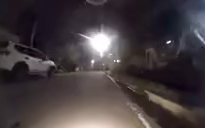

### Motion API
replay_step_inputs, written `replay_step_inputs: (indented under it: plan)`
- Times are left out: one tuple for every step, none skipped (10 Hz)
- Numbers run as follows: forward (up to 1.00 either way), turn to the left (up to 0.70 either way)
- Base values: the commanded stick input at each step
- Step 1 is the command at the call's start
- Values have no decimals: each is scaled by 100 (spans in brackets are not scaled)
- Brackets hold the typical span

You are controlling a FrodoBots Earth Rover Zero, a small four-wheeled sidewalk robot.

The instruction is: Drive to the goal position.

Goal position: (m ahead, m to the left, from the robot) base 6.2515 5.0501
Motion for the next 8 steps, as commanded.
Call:
replay_step_inputs:
  plan:
    - [70,-17]
    - [70,-31]
    - [70,-11]
    - [70,0]
    - [70,-17]
    - [70,-27]
    - [70,0]
    - [70,0]
